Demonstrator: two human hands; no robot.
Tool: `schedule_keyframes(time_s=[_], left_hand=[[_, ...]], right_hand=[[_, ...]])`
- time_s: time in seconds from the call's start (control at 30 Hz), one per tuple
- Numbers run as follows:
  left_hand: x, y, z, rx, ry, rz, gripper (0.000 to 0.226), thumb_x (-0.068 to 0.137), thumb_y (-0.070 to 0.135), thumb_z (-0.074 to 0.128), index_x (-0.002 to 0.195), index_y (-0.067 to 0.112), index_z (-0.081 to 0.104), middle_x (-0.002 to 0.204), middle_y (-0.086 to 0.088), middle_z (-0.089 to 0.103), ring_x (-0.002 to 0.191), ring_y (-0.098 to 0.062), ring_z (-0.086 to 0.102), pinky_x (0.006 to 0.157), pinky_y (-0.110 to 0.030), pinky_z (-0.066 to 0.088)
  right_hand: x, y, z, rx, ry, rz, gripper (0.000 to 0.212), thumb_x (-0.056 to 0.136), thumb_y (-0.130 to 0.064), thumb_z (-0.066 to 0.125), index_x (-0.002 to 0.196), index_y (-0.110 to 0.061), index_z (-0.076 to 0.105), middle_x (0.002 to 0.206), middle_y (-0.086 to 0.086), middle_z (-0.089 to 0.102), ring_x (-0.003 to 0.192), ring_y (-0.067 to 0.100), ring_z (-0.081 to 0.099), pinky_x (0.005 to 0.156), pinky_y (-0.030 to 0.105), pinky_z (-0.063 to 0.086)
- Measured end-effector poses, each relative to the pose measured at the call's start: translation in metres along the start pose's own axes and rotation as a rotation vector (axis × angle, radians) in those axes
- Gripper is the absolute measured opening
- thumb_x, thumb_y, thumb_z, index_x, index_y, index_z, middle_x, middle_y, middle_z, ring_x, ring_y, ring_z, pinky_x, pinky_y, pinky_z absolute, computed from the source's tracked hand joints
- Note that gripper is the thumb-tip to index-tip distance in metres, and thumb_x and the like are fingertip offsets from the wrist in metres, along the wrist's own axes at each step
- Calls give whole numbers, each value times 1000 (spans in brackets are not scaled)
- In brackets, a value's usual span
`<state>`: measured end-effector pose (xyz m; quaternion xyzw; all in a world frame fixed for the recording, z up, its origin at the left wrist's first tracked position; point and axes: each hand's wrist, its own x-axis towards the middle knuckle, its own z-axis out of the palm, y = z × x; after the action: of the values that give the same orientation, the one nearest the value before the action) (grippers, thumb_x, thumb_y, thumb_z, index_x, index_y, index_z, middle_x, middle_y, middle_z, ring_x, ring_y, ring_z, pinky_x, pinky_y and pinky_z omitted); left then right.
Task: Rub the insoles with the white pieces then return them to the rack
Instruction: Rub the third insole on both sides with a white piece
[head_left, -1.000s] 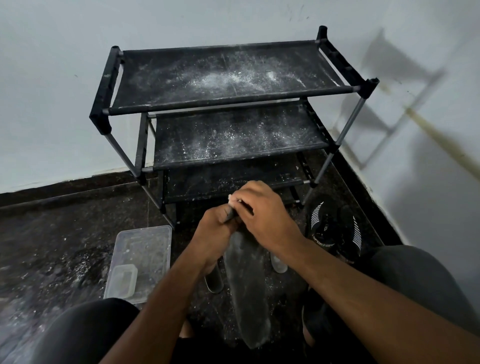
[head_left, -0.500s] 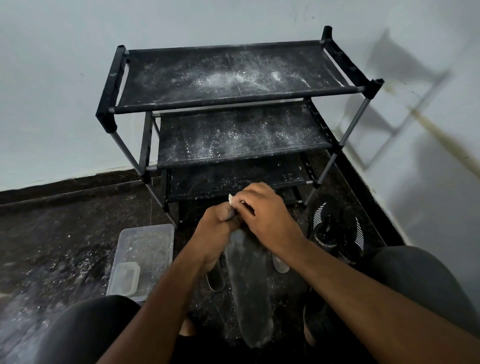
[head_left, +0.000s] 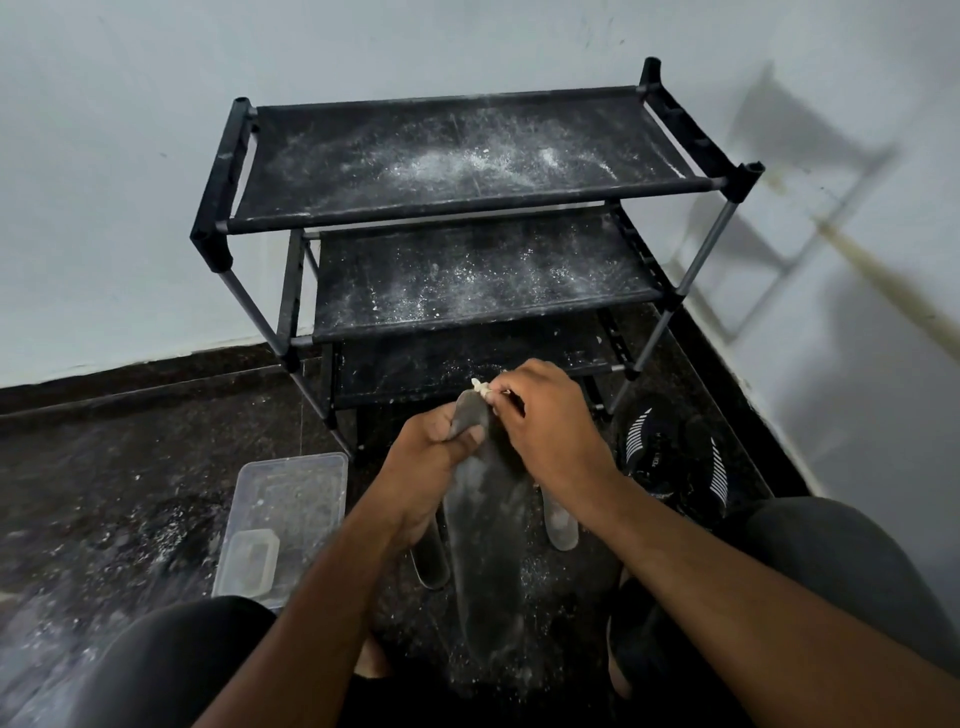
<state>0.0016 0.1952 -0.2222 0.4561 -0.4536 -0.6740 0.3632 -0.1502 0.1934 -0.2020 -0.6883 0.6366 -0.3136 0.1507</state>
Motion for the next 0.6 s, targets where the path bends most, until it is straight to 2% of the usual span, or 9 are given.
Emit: schedule_keyframes(time_s=[0.13,0.23,0.33,0.5,0.6], left_hand=[[1,4,-4,-92,40,13,24,105,9,51,112,5,74,108,-26,74,97,-36,72,88,-43,59],[3,5,-10,-143,114,1,27,108,14,49,114,2,72,111,-27,72,102,-39,70,96,-48,55],[4,5,-11,-178,150,-2,26,107,13,50,111,-2,71,104,-26,71,96,-34,68,90,-43,54],[4,7,-9,-195,106,-3,28,106,14,51,117,1,72,115,-31,70,102,-38,70,98,-49,55],[5,6,-10,-143,119,-7,27,107,14,51,114,2,73,112,-29,72,101,-40,69,97,-50,55]], right_hand=[[1,0,-2,7,-9,40,12,94,-19,63,95,-11,73,91,-2,58,87,7,49,72,8,32],[-8,-12,-2,38,-119,-56,12,94,-21,63,94,-13,72,91,-4,57,86,5,48,73,11,35],[-15,-19,3,-15,-218,-165,13,92,-21,65,92,-11,72,92,-3,58,88,6,46,77,16,39],[3,-5,-10,74,15,34,7,89,-22,70,85,-16,74,87,-3,57,85,8,51,74,17,41],[-6,-10,-4,37,-58,-45,9,91,-18,67,87,-13,73,90,-3,55,84,6,49,75,15,41]])
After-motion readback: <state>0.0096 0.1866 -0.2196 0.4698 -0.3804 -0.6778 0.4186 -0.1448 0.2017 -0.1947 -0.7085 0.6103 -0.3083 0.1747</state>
